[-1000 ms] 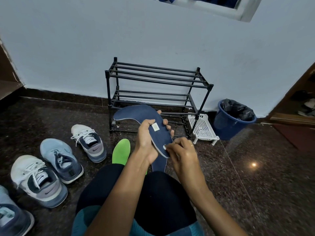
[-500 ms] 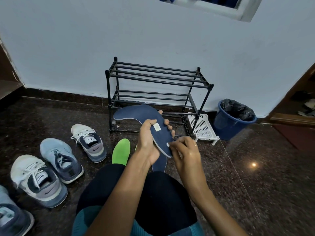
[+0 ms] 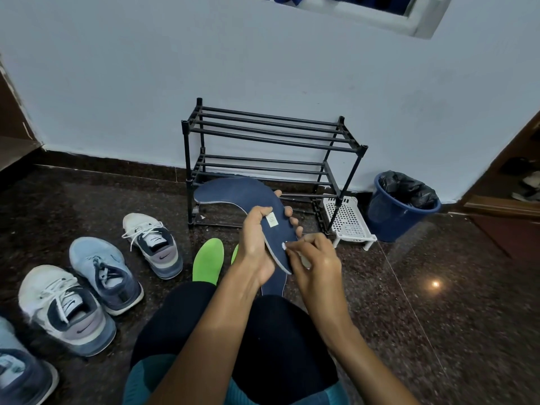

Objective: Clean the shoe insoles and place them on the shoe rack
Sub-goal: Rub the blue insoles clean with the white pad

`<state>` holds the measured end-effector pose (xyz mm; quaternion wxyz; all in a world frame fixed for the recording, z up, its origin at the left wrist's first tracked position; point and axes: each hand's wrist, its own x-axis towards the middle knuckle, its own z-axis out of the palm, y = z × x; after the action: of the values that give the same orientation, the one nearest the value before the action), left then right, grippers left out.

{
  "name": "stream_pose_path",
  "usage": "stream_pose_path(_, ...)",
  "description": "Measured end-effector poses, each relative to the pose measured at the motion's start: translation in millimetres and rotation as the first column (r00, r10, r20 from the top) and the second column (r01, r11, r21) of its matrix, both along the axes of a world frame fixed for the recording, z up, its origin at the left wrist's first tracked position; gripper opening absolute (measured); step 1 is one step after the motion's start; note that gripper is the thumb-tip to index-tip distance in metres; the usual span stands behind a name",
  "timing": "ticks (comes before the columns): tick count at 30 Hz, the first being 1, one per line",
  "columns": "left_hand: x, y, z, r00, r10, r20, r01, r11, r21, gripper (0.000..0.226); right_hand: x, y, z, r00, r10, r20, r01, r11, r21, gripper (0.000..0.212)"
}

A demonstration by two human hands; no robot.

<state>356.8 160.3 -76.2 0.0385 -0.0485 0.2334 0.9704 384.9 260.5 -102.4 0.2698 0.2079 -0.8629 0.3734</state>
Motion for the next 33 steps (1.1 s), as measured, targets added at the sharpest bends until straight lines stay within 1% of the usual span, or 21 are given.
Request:
stream_pose_path(4, 0, 1, -1, 1.0, 0.004, -0.001, -0.004, 1.0, -0.006, 0.027, -1, -2, -4, 1.0, -0.02, -0.012, 0.02, 1.0, -0.021, 0.013)
stream_pose_path(5, -1, 0, -1, 1.0, 0.011, 0.002, -0.011, 1.0, -0.007, 0.027, 1, -3, -5, 1.0, -0.003, 0.0, 0.003, 0.999, -0.041, 0.014)
stream_pose_path(8, -2, -3, 0, 0.999, 0.039, 0.017, -0.039, 0.999, -0.007, 0.027, 8, -4, -5, 0.989, 0.107, 0.1, -0.093, 0.986, -0.135, 0.014)
stream_pose_path(10, -2, -2, 1, 0.999, 0.036, 0.031, -0.036, 0.999, -0.003, 0.026, 9, -1, -3, 0.982, 0.134, 0.135, -0.11, 0.98, -0.168, 0.014)
stream_pose_path(12, 0, -1, 1, 0.999, 0.004, 0.051, -0.002, 1.0, -0.024, 0.024, 6, 2, -1, 0.99, 0.075, 0.117, -0.059, 0.989, -0.135, 0.012)
stream_pose_path(15, 1, 2, 0, 0.992, -0.075, 0.105, 0.086, 0.991, -0.101, 0.037, -1, 3, 1, 0.993, -0.008, 0.12, 0.022, 0.993, -0.113, 0.008)
stream_pose_path(18, 2, 3, 1, 0.994, -0.064, 0.091, 0.075, 0.99, -0.123, 0.041, -4, 1, 5, 0.989, -0.034, 0.144, 0.057, 0.985, -0.163, 0.011)
stream_pose_path(22, 5, 6, 4, 0.999, -0.043, 0.016, 0.045, 0.979, -0.2, 0.034, -4, -1, 12, 0.986, -0.049, 0.161, 0.09, 0.962, -0.256, 0.014)
stream_pose_path(24, 6, 7, 4, 0.998, -0.058, -0.01, 0.054, 0.973, -0.223, 0.04, -6, -3, 16, 0.981, -0.046, 0.189, 0.105, 0.943, -0.315, 0.018)
stream_pose_path(26, 7, 8, 4, 0.996, -0.086, -0.009, 0.081, 0.963, -0.255, 0.044, -7, -4, 19, 0.974, -0.031, 0.223, 0.107, 0.934, -0.34, 0.022)
stream_pose_path(28, 6, 7, 4, 0.996, -0.089, 0.01, 0.089, 0.959, -0.27, 0.043, -8, -4, 19, 0.98, -0.005, 0.2, 0.071, 0.943, -0.326, 0.023)
stream_pose_path(29, 5, 7, 2, 0.997, -0.08, 0.021, 0.083, 0.961, -0.263, 0.047, -9, -4, 18, 0.987, 0.0, 0.16, 0.046, 0.958, -0.284, 0.02)
stream_pose_path(32, 2, 6, -1, 0.997, -0.07, 0.038, 0.077, 0.964, -0.253, 0.06, -12, -3, 12, 0.999, -0.035, 0.004, 0.035, 0.998, -0.052, 0.013)
stream_pose_path(33, 2, 7, -2, 0.996, -0.083, 0.042, 0.091, 0.961, -0.26, 0.062, -14, -3, 12, 0.999, -0.051, -0.019, 0.051, 0.999, -0.013, 0.013)
